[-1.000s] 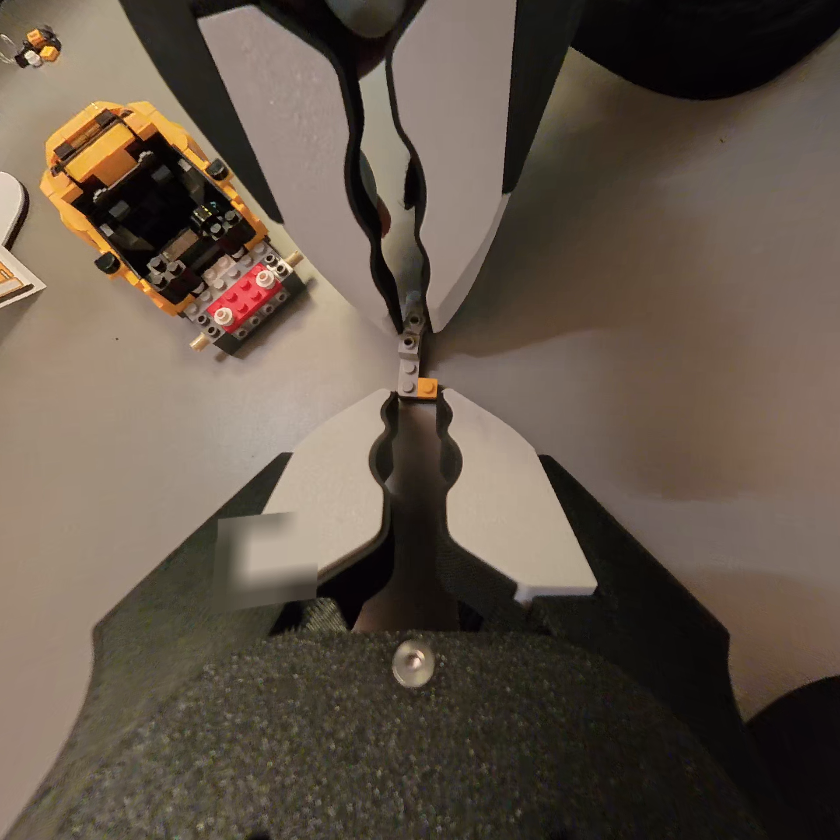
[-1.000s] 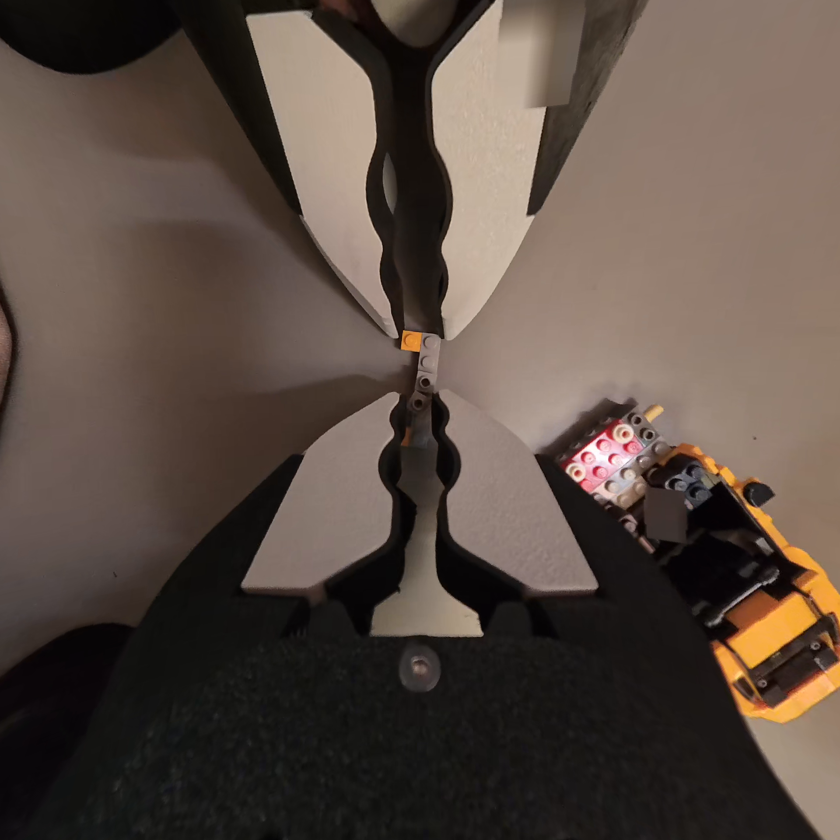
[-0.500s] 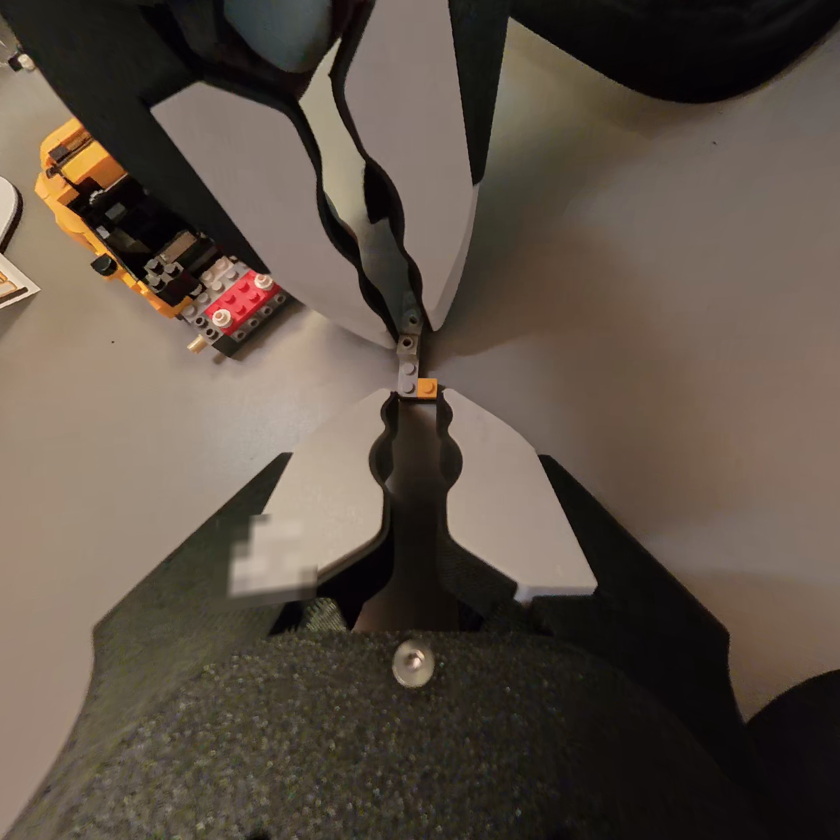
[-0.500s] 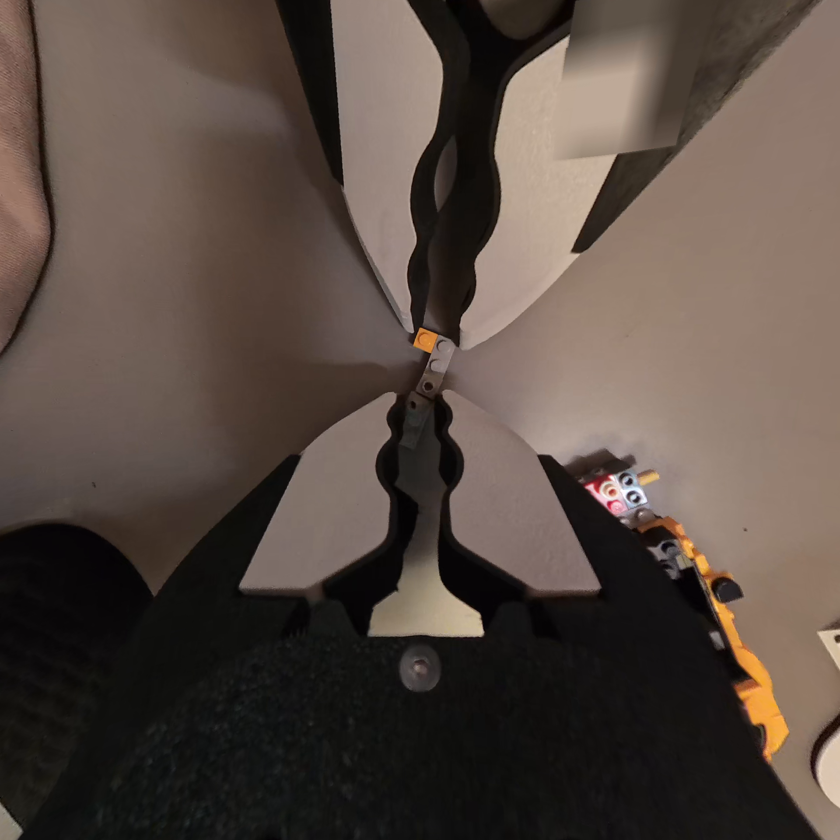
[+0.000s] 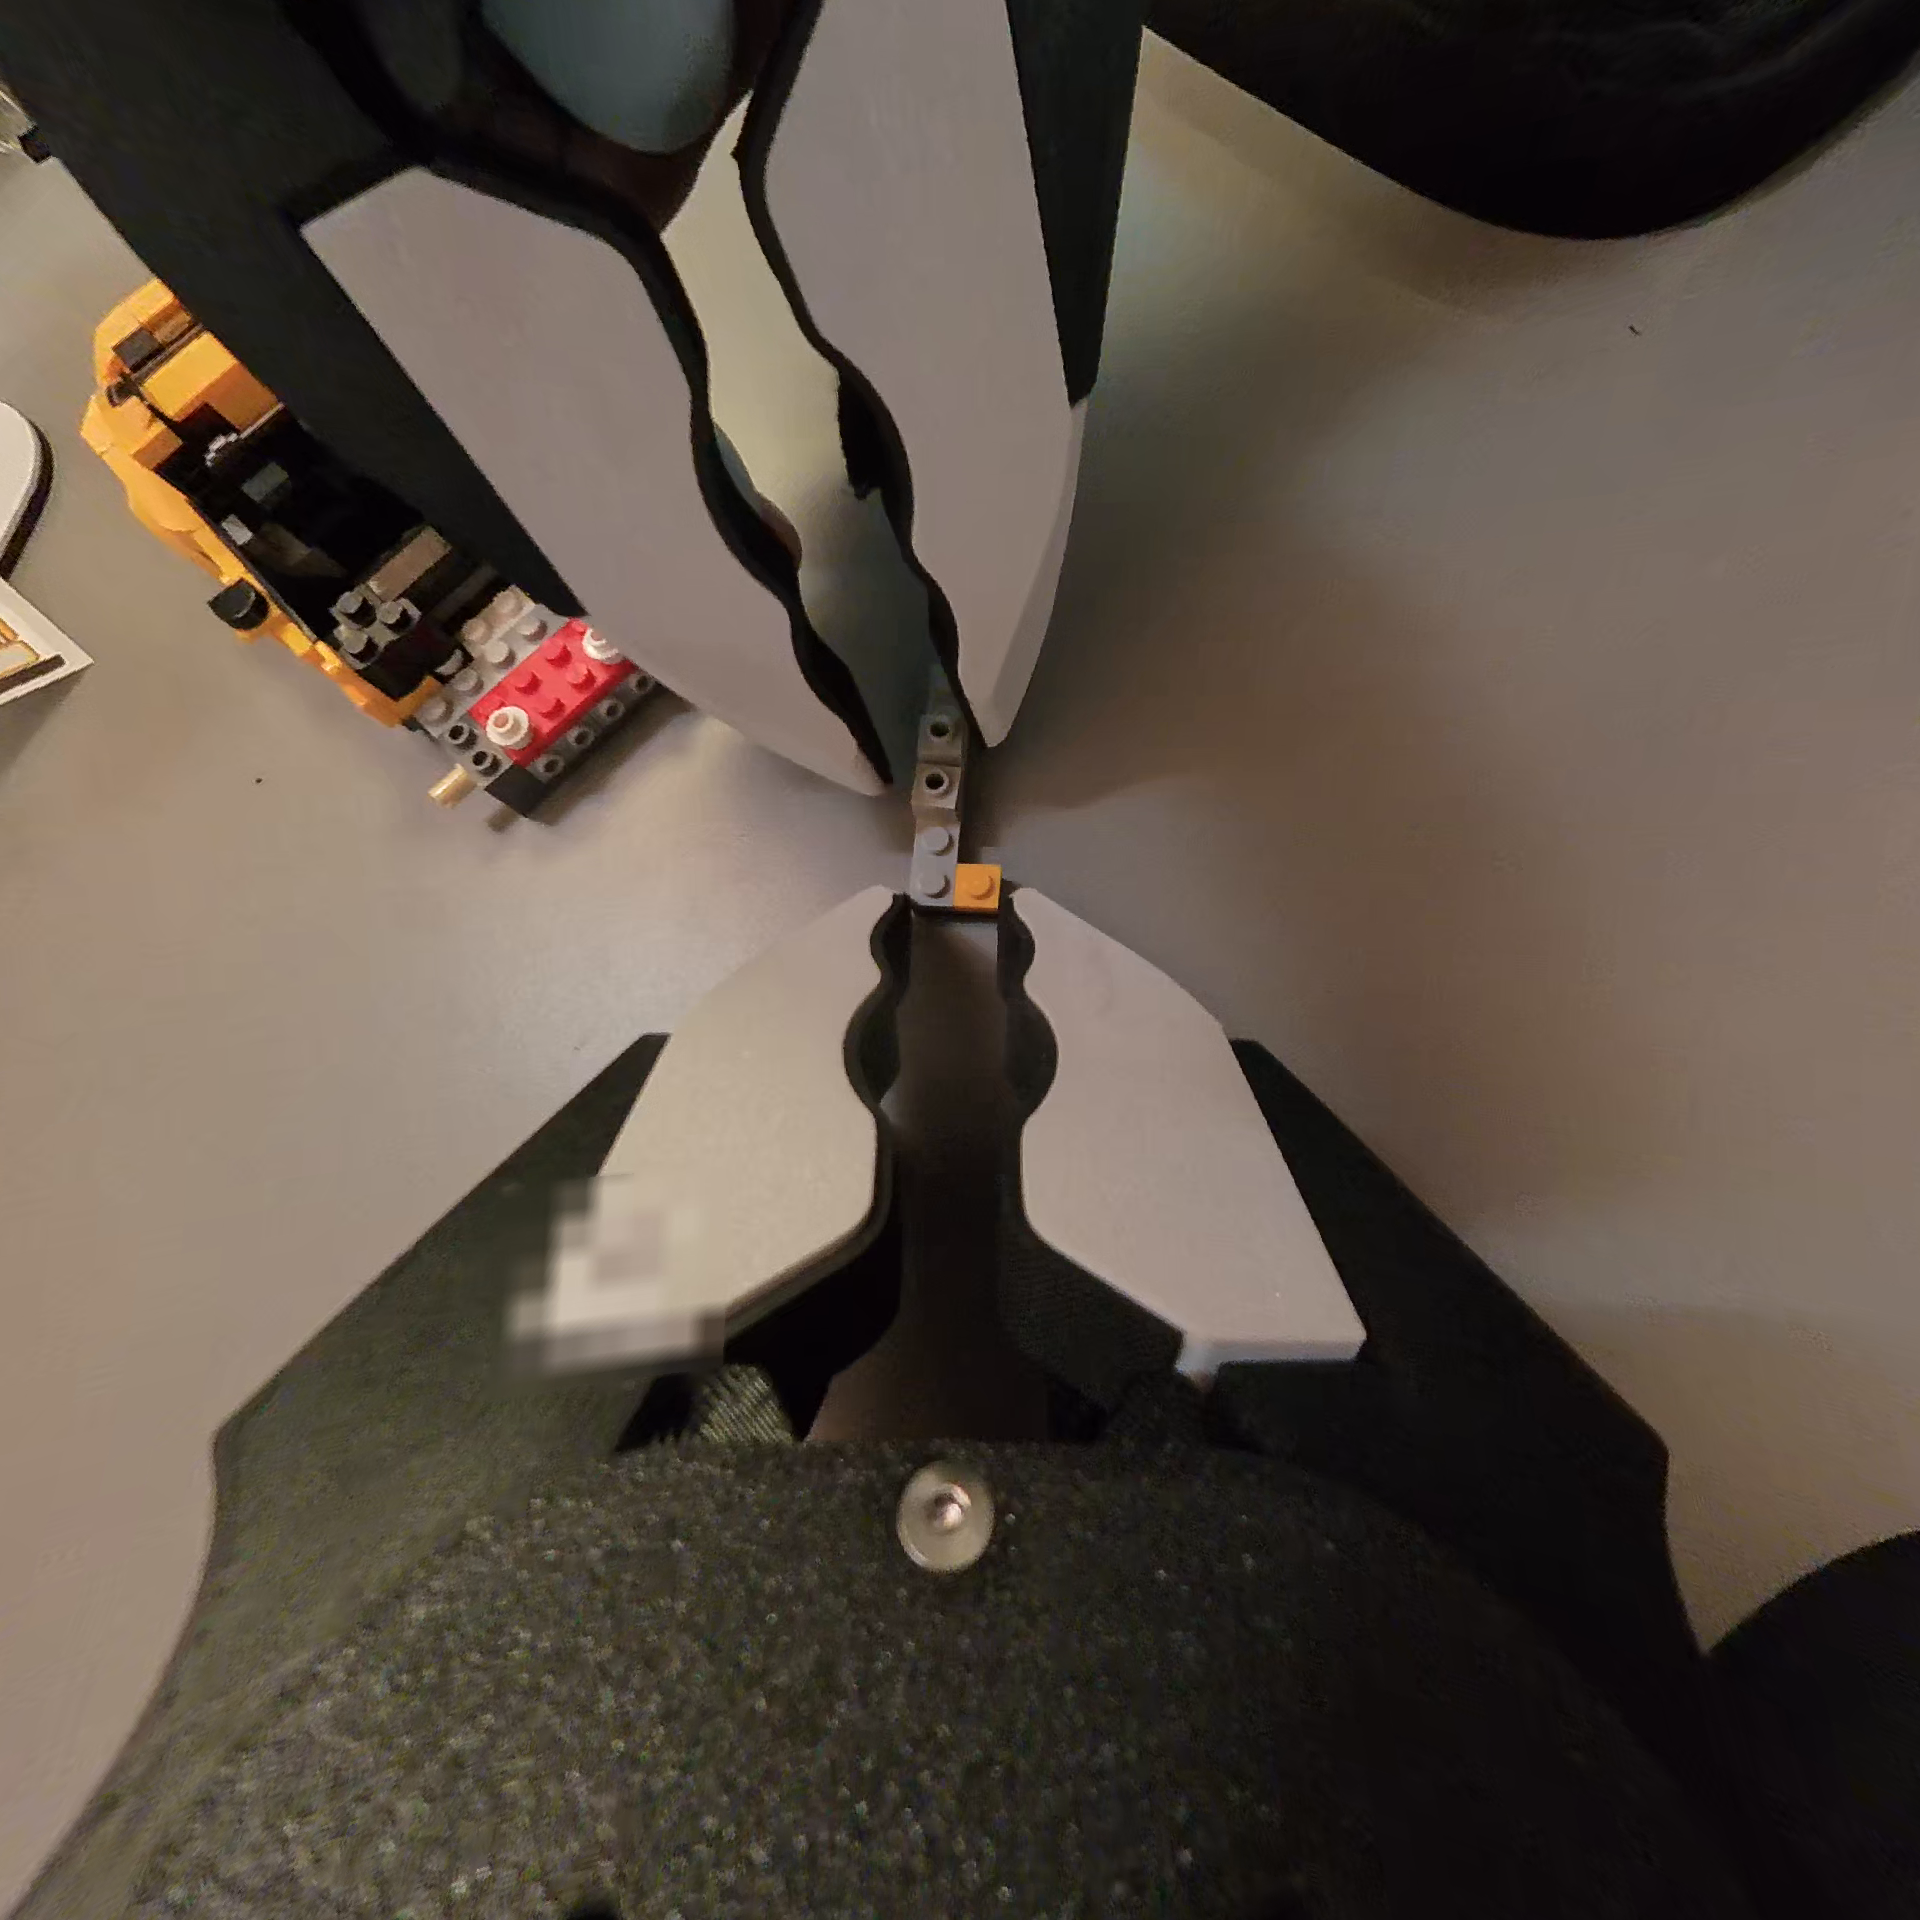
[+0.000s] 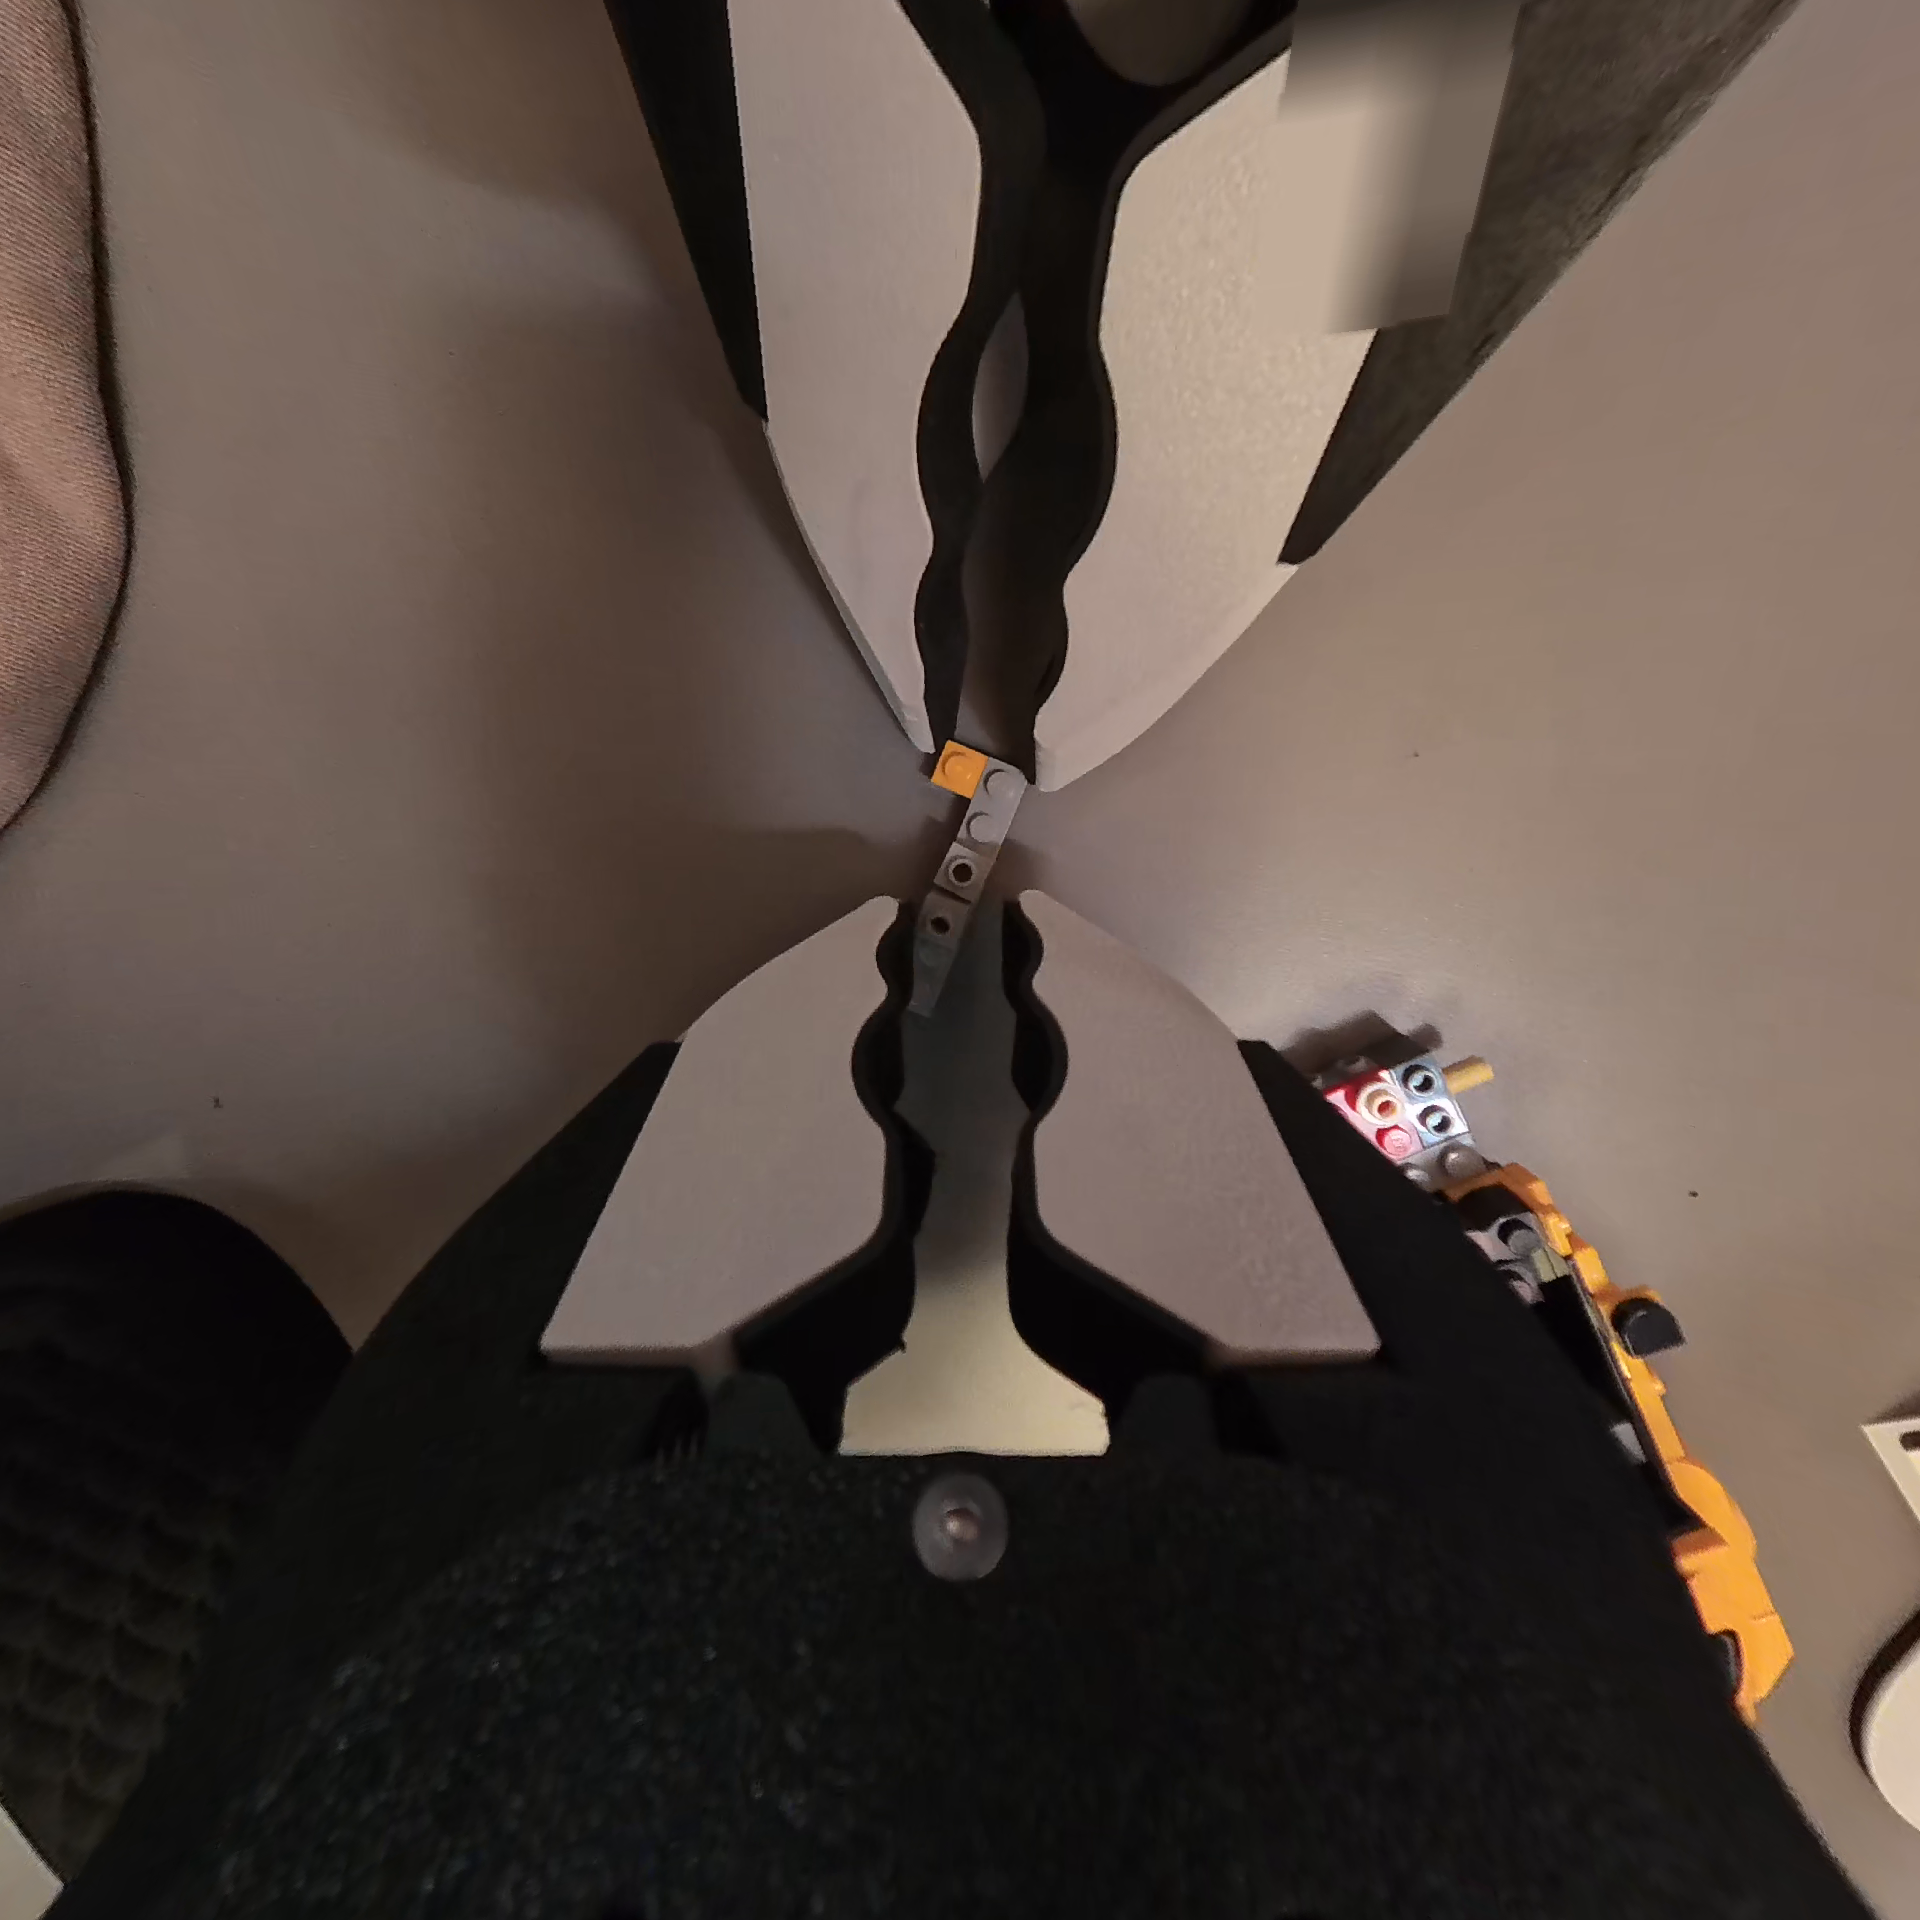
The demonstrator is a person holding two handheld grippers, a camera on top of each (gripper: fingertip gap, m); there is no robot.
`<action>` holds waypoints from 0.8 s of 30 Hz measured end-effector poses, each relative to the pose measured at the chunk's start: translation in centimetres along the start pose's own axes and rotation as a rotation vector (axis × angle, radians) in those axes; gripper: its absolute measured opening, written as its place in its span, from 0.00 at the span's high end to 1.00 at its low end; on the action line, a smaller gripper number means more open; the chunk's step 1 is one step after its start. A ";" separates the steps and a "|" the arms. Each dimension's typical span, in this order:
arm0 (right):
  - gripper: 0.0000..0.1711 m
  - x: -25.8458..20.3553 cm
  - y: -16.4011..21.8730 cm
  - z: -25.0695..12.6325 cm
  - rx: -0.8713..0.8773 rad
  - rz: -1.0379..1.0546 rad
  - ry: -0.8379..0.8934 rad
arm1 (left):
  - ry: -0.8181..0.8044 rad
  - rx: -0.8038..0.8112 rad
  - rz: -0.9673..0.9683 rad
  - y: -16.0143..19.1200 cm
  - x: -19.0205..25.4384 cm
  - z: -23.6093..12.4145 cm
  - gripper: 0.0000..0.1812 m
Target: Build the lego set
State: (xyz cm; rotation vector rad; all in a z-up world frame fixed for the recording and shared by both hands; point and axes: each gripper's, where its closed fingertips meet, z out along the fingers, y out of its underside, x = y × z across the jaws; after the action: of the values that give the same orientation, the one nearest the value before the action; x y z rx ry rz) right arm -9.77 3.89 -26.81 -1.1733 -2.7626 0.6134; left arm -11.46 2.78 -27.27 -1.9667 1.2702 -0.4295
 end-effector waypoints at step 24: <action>0.96 -0.1 0.2 -0.2 -0.071 0.185 0.039 | -0.007 -0.003 0.002 0.0 0.0 0.0 0.91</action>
State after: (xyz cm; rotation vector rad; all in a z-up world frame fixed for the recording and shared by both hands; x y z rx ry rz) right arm -9.46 4.02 -26.67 -1.4519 -2.6832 0.5054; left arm -11.45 2.79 -27.28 -1.9674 1.2691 -0.4198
